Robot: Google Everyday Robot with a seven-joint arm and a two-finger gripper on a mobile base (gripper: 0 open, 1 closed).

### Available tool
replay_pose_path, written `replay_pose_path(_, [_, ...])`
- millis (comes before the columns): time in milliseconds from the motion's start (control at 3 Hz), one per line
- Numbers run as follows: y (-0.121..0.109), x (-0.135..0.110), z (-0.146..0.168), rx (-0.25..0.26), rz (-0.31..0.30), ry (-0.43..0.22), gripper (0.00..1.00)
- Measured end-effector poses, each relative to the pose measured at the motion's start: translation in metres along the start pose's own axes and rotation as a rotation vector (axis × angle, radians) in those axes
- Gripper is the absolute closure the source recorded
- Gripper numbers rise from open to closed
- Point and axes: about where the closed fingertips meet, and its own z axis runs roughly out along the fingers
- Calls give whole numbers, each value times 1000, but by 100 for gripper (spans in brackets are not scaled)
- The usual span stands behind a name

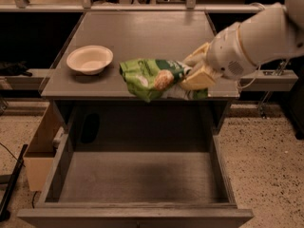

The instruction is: Pick green rice chip bag from top drawer and place on counter

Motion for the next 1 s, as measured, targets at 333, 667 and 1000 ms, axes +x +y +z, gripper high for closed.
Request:
replay_pose_path(333, [10, 21, 30, -48, 53, -8, 100])
replay_pose_path(667, [-16, 14, 49, -41, 47, -36, 100])
replay_pose_path(1000, [-51, 1, 56, -31, 30, -44, 100])
